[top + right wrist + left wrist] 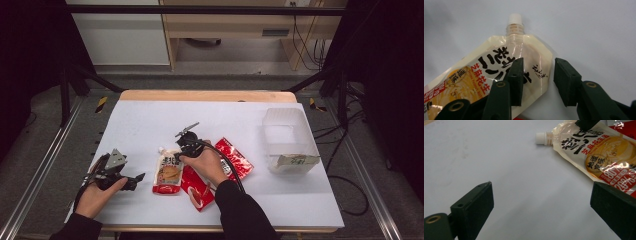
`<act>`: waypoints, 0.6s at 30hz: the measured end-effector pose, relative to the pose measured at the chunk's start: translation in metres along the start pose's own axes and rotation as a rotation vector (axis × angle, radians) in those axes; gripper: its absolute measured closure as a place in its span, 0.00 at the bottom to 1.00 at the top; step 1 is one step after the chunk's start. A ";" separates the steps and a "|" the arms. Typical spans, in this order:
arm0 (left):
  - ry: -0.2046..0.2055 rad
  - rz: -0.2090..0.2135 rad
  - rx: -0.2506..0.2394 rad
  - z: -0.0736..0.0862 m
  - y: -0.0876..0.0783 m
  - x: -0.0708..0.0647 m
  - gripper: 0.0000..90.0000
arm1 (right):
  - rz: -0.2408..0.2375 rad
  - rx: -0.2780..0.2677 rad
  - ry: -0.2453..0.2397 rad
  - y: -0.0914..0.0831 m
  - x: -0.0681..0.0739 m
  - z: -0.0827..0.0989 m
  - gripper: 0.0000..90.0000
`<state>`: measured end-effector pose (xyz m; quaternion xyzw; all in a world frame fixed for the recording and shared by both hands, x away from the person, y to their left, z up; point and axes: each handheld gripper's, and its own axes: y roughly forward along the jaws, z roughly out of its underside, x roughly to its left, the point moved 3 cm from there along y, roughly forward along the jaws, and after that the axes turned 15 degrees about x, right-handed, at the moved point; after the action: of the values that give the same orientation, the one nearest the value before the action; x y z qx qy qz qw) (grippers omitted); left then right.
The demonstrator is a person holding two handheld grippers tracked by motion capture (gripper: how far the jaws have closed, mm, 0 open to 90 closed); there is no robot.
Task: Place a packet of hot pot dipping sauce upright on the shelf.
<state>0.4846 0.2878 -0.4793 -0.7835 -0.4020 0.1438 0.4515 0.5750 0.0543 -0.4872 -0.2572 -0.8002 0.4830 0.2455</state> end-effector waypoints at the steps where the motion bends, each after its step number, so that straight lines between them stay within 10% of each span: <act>1: 0.000 0.000 0.000 0.000 0.000 0.000 0.05 | -0.007 0.001 0.001 0.000 0.000 0.000 0.70; 18: 0.006 0.007 0.001 -0.001 -0.001 -0.001 0.06 | 0.009 0.004 -0.097 -0.010 0.014 0.000 0.99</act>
<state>0.4845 0.2870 -0.4785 -0.7852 -0.3978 0.1434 0.4524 0.5623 0.0594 -0.4766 -0.2365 -0.8091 0.4976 0.2047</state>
